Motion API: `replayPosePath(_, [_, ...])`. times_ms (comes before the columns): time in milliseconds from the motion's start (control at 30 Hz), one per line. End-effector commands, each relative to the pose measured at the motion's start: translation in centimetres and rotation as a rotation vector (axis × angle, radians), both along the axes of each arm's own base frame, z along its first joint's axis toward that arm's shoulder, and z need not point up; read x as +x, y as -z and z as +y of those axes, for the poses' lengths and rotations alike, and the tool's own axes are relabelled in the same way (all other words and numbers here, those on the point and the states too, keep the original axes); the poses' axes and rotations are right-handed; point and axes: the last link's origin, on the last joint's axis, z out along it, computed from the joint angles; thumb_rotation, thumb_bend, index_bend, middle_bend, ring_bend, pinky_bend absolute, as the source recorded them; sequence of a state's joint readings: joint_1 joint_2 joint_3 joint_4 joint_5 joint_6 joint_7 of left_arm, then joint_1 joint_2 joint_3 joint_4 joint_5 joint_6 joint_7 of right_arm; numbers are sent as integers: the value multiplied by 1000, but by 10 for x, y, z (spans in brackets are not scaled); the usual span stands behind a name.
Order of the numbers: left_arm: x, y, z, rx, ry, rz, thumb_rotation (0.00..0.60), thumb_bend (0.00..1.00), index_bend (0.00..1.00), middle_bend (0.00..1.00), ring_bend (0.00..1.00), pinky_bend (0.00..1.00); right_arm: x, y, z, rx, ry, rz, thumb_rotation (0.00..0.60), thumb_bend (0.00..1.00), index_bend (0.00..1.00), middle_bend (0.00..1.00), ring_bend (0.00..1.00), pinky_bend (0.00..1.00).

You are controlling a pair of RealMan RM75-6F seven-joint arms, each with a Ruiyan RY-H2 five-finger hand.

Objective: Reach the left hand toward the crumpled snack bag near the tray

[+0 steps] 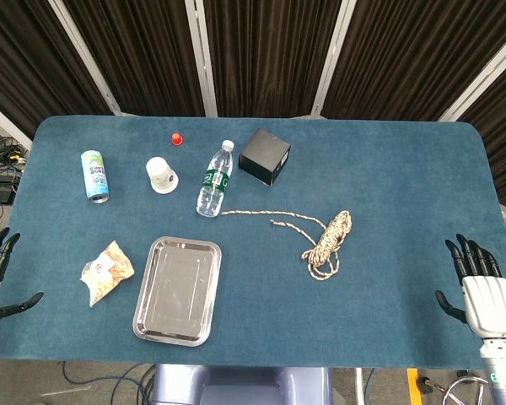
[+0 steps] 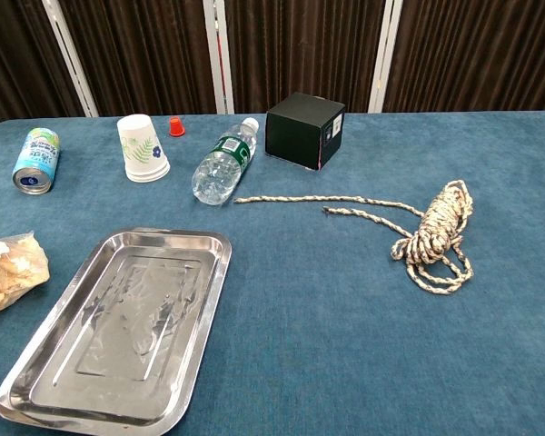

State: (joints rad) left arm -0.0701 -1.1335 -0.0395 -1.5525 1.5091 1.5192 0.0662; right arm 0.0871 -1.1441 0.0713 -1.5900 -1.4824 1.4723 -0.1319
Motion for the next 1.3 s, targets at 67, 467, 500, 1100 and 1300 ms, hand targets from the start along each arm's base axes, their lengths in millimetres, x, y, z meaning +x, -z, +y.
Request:
replayPosePath(67, [0,0,0,0,-1,1,600,25,0,0,0,0,0,0,0,2,-1,-1,600,302,0,0,0,112])
replayPosePath(467, [-2,1,2,-20,-7,6,600,25,0,0,0,0,0,1,-1,5,0,0,600,302,0,0,0,111])
replayPosePath(500, [-2,2,2,-29,-9,9,600,25,0,0,0,0,0,1,0,4,2,0,600,302,0,0,0,111])
replayPosePath(1100, [6,56,53,-348,-115,157,600,35,0,0,0,67,2,0,2,6,0,-15,600,302,0,0,0,112])
replayPosePath(1300, [15,82,73,-378,-132,151,600,57,37,12,0,133,2,1,2,9,-1,-17,600,302,0,0,0,112])
